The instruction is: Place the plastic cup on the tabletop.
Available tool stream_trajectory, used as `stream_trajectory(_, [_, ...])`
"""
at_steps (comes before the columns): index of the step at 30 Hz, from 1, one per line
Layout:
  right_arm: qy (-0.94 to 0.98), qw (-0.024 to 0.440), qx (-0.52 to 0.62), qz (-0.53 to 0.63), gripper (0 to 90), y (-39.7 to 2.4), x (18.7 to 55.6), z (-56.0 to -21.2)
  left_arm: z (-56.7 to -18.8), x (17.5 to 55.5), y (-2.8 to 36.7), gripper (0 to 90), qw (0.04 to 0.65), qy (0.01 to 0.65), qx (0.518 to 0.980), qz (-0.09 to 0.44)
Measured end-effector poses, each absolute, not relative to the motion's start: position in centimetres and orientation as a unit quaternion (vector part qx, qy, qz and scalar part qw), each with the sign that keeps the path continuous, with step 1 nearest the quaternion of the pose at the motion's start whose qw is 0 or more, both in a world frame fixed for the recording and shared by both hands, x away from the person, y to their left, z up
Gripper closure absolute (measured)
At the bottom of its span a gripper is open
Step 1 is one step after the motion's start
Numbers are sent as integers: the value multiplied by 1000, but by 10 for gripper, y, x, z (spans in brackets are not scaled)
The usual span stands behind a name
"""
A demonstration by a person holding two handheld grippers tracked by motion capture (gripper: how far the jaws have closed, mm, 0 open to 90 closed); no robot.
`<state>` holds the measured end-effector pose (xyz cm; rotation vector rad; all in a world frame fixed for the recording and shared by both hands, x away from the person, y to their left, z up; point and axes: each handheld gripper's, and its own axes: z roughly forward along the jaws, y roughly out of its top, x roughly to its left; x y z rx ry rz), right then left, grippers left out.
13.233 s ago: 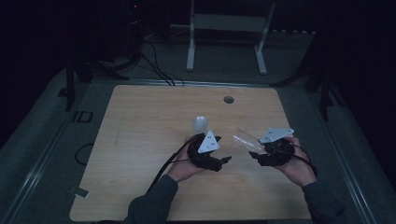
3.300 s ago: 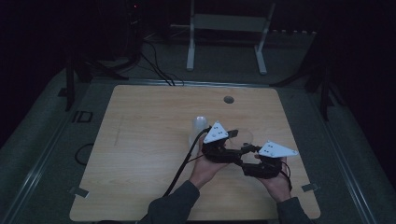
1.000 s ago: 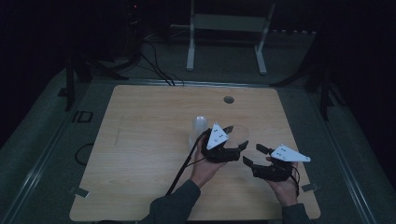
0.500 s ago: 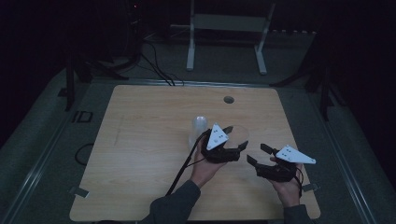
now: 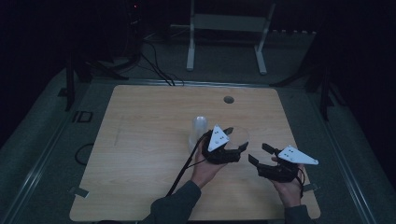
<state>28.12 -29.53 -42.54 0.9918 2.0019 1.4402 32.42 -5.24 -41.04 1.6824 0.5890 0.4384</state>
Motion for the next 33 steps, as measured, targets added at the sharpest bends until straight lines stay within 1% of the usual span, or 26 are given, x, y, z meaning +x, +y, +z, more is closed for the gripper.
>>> stream_trajectory(33, [725, 243, 362, 533, 258, -299, 279, -423, -427, 327, -53, 280, 607, 251, 729, 191])
